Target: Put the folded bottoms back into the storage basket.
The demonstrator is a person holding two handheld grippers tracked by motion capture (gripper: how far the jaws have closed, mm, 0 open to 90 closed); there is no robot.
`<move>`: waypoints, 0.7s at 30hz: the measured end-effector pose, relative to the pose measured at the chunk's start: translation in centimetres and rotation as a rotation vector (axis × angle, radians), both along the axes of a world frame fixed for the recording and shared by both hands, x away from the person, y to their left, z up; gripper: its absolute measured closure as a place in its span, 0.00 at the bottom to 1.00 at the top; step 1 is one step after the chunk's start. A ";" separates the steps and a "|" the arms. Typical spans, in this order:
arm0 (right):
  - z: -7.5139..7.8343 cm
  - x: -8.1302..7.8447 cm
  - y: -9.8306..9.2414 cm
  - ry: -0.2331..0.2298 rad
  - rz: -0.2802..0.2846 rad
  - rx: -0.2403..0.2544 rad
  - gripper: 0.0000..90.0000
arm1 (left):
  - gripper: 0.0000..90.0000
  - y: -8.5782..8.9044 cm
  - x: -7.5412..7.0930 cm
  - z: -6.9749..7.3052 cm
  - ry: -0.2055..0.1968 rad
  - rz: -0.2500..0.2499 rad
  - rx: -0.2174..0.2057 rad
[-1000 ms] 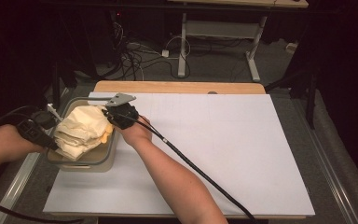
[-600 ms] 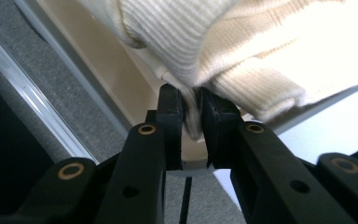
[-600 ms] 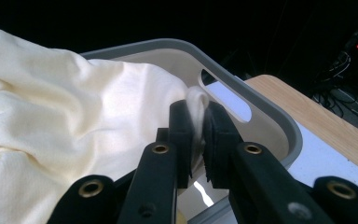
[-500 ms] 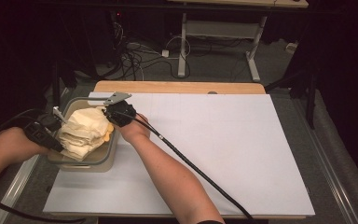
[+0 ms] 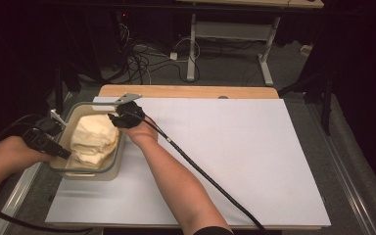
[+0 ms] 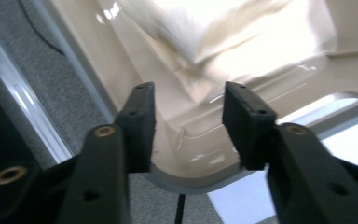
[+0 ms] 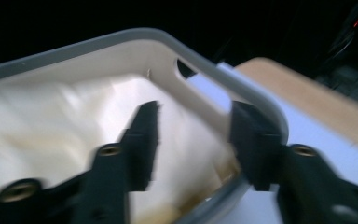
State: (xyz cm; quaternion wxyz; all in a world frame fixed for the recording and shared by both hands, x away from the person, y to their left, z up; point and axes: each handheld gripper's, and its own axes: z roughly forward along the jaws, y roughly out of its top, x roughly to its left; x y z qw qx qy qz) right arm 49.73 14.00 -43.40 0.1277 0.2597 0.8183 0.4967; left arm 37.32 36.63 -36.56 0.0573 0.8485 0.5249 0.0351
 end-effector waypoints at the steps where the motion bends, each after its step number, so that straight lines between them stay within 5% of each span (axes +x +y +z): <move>1: 0.0 0.1 -0.3 0.015 0.000 0.009 0.46 | 0.53 0.0 0.0 0.0 0.000 0.000 -0.002; 5: 0.7 -0.5 -1.3 -0.004 0.009 0.043 0.36 | 0.47 -0.4 0.2 -0.1 -0.002 0.011 -0.003; 12: 2.0 -1.7 -3.1 -0.016 0.024 0.063 0.21 | 0.47 -2.0 0.2 0.1 -0.061 -0.008 0.018; 21: 2.2 -3.6 -6.0 -0.040 0.027 0.074 0.16 | 0.39 -4.1 0.8 -0.7 -0.018 -0.062 0.027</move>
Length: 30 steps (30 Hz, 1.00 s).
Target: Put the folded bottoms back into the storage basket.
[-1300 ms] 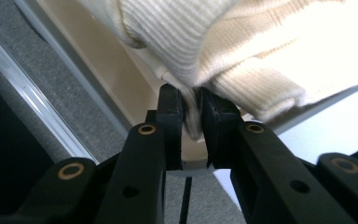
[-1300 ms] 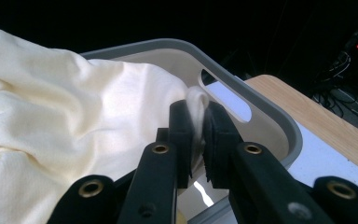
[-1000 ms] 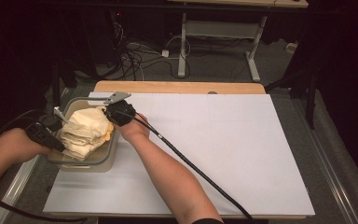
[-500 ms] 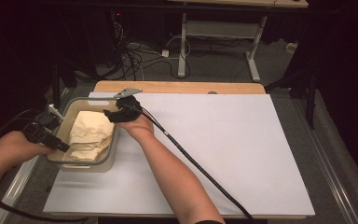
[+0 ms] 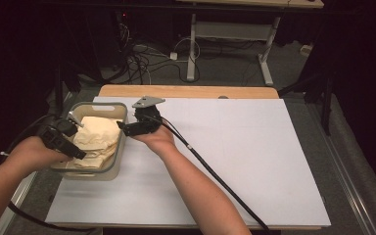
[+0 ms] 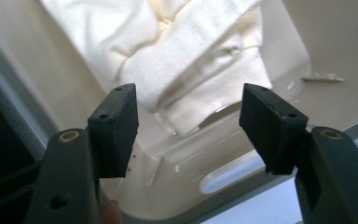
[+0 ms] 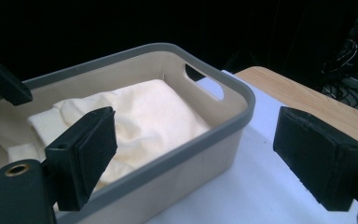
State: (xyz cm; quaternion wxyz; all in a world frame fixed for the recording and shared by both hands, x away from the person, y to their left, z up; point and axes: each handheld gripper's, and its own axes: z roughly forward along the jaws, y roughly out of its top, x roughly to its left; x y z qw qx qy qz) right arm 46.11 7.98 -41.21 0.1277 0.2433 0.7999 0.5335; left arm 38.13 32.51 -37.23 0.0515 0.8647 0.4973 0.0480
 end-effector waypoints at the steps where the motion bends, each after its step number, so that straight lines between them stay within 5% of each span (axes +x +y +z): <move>1: 0.0 -0.2 -0.3 -0.003 -0.001 0.003 0.15 | 0.38 -0.1 0.1 -0.1 0.002 -0.002 0.006; 12: -1.2 -1.9 -3.8 -0.002 -0.009 -0.021 0.06 | 0.15 -1.4 0.5 -0.5 0.022 -0.004 0.000; 16: -1.7 -2.4 -5.3 -0.002 -0.030 -0.037 0.01 | 0.00 -1.9 0.7 -0.5 0.024 -0.007 0.015; 30: -3.3 -4.3 -11.8 -0.011 -0.120 -0.061 0.00 | 0.00 -4.3 1.0 -0.9 0.048 -0.047 0.009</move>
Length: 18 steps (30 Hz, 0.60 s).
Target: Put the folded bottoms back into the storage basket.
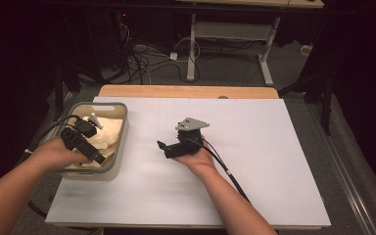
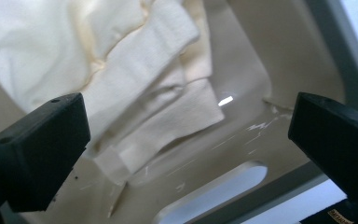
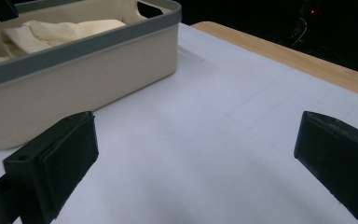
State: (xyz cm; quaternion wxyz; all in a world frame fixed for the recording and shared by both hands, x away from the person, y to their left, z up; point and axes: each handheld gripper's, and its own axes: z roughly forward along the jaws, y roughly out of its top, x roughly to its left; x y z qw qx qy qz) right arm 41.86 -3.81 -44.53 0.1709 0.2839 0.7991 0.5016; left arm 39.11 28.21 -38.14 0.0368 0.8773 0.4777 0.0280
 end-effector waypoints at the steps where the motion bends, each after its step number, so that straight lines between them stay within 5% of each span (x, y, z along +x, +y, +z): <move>1: -0.1 -0.2 -0.4 -0.001 -0.006 -0.005 0.00 | 0.00 -0.2 0.0 0.0 -0.001 -0.004 0.000; 18: -1.7 -4.7 -9.0 -0.008 -0.129 -0.022 0.00 | 0.00 -5.1 -0.1 1.7 -0.024 -0.082 0.029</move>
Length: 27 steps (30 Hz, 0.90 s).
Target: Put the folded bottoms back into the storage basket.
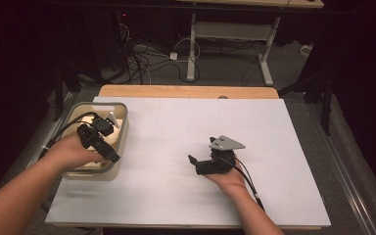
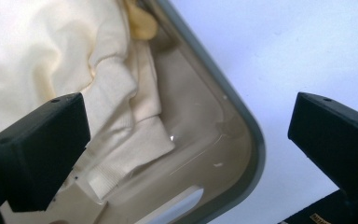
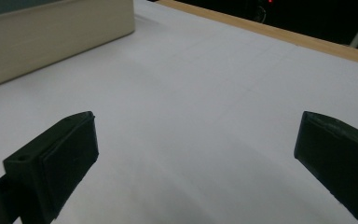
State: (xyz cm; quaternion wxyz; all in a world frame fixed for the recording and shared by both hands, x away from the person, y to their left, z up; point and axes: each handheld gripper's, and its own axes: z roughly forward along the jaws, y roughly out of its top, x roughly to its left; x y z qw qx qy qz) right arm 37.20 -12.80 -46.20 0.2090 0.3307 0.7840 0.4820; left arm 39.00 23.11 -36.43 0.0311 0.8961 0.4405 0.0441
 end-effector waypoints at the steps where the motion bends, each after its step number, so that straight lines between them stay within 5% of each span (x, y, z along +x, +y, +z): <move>1: -0.1 -0.2 -0.6 -0.006 -0.005 0.003 0.00 | 0.00 -0.4 0.0 0.0 0.001 -0.004 0.005; 8: -0.3 -2.0 -4.5 -0.020 -0.045 0.001 0.01 | 0.00 -3.2 0.3 0.5 -0.002 -0.053 0.032; 13: -0.4 -3.1 -7.0 -0.018 -0.075 0.002 0.01 | 0.00 -5.6 0.3 1.0 -0.004 -0.088 0.007; 27: -0.1 -6.2 -11.5 -0.058 -0.131 0.024 0.01 | 0.00 -10.6 0.7 -1.2 0.041 -0.189 -0.003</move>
